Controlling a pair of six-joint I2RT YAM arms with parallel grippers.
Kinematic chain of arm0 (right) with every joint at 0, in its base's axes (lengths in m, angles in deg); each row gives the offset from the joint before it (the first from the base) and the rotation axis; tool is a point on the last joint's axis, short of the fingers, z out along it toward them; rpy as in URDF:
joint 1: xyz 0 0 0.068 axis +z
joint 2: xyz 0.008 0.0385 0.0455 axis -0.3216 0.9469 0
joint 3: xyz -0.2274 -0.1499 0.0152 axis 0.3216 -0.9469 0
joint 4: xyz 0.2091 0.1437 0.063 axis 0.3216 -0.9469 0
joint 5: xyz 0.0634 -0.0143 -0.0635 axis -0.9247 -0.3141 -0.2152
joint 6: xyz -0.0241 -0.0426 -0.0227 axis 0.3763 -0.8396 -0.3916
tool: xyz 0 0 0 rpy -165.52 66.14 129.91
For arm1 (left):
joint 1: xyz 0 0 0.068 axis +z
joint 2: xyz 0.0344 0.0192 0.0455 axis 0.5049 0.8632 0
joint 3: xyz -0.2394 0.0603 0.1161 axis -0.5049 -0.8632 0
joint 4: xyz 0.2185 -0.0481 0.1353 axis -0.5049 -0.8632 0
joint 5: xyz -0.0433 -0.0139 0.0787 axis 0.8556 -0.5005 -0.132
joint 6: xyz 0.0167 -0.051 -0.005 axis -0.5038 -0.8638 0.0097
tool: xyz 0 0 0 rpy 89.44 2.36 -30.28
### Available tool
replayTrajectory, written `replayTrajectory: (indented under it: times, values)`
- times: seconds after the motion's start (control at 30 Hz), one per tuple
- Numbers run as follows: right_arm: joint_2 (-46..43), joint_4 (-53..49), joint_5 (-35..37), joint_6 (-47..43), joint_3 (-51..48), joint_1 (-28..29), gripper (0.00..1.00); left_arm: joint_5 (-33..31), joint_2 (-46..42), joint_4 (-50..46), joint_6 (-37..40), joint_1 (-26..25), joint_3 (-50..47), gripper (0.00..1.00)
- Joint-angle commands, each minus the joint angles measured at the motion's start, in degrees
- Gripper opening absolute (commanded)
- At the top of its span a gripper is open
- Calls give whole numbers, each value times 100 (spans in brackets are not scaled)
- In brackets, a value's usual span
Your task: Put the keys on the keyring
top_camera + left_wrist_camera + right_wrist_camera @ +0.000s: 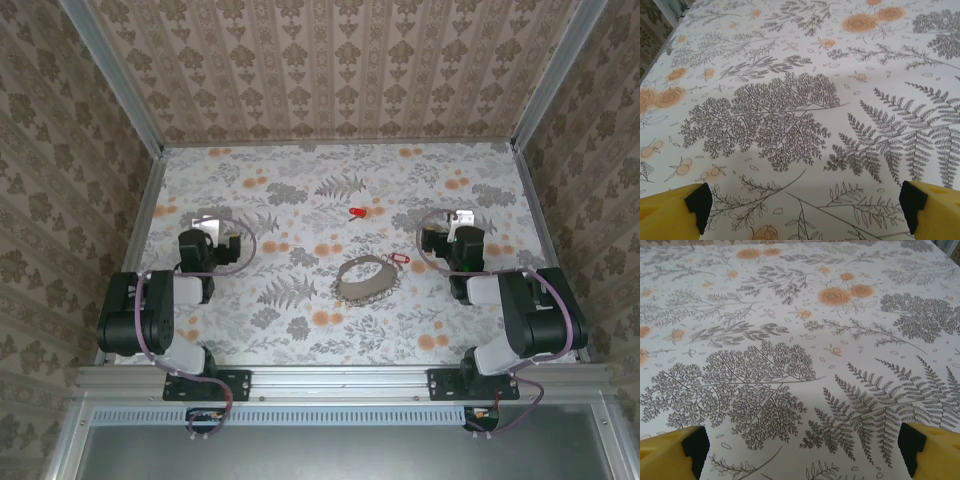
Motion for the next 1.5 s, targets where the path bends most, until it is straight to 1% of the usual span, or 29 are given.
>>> replayTrajectory:
  times: [0.0,0.93,0.97,1.0,1.03,1.07,1.13,1.17,1.23,1.3,1.33,1.37,1.4,1.43,1.47]
  values:
    - [92,481,-203,-124,169,59,100,197,61,467,-179,75,197,100]
    - [80,328,-692,-41,237,-138,100,203,66,485,-190,80,188,100]
    - [48,357,-662,-20,216,-139,100,142,49,492,-181,72,180,100]
    - [-10,352,-603,7,188,-147,100,-128,34,490,-210,25,180,100]
    - [-97,306,-553,52,179,-164,100,-562,-62,500,-230,-75,163,100]
    - [-221,118,-490,159,214,-225,100,-870,-263,382,-227,-192,125,100]
    - [-536,-449,-273,269,373,-257,99,-1158,-846,-284,-166,-382,180,100]
    - [-811,-866,-185,315,497,-250,100,-1223,-1135,-777,-197,-460,297,100]
    - [-1322,-1697,-72,471,737,-244,100,-1140,-1734,-1719,-439,-538,541,100]
    - [-1818,-2327,88,767,921,-246,100,-833,-2358,-2930,-588,-549,977,100]
    - [-2039,-2660,261,1027,1014,-244,100,-811,-2624,-3545,-642,-561,1226,100]
    - [-2265,-3208,602,1668,1190,-244,100,-816,-2935,-4082,-671,-571,1557,100]
    - [-2493,-4136,948,2586,1459,-253,99,-819,-3246,-4537,-671,-561,1814,100]
    - [-2643,-5026,1085,3321,1720,-274,100,-811,-3470,-4865,-660,-553,2005,100]
    - [-2773,-5678,811,3747,1925,-319,100,-787,-3724,-5109,-646,-537,2175,100]
